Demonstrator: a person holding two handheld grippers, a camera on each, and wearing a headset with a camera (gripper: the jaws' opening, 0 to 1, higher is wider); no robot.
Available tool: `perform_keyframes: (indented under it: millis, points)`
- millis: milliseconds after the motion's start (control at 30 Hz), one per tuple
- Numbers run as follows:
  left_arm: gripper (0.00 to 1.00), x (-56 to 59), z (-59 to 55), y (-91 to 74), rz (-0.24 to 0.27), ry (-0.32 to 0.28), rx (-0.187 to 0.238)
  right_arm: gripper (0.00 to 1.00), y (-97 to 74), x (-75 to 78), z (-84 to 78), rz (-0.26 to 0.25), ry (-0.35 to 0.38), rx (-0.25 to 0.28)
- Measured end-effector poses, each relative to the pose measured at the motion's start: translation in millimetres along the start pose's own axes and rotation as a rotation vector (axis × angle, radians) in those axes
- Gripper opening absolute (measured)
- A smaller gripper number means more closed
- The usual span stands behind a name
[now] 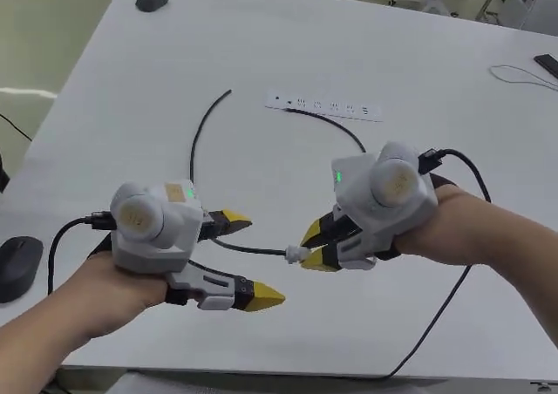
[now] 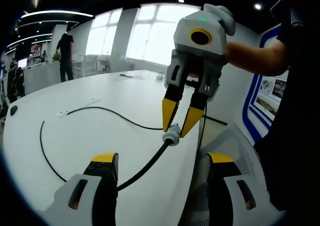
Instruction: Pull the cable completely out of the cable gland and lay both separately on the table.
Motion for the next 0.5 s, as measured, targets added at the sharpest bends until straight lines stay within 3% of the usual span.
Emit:
perform_keyframes:
  millis: [500]
  points:
    - [0.52,3.5,14.2,9.3,-0.048,-0.013,0.058,0.06,-4.9,-2.9,3.0,0.002,-0.046,-0.009]
Point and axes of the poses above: the centre of the closed fingertips' face, and the gripper's own axes: y roughly forward along the fingers, x roughly to its right, z roughly out of its top, the point moved 4 cm from there along -y, roughly backward along the fingers, and after that the axes turned 10 degrees about y, right-handed, at the moved point
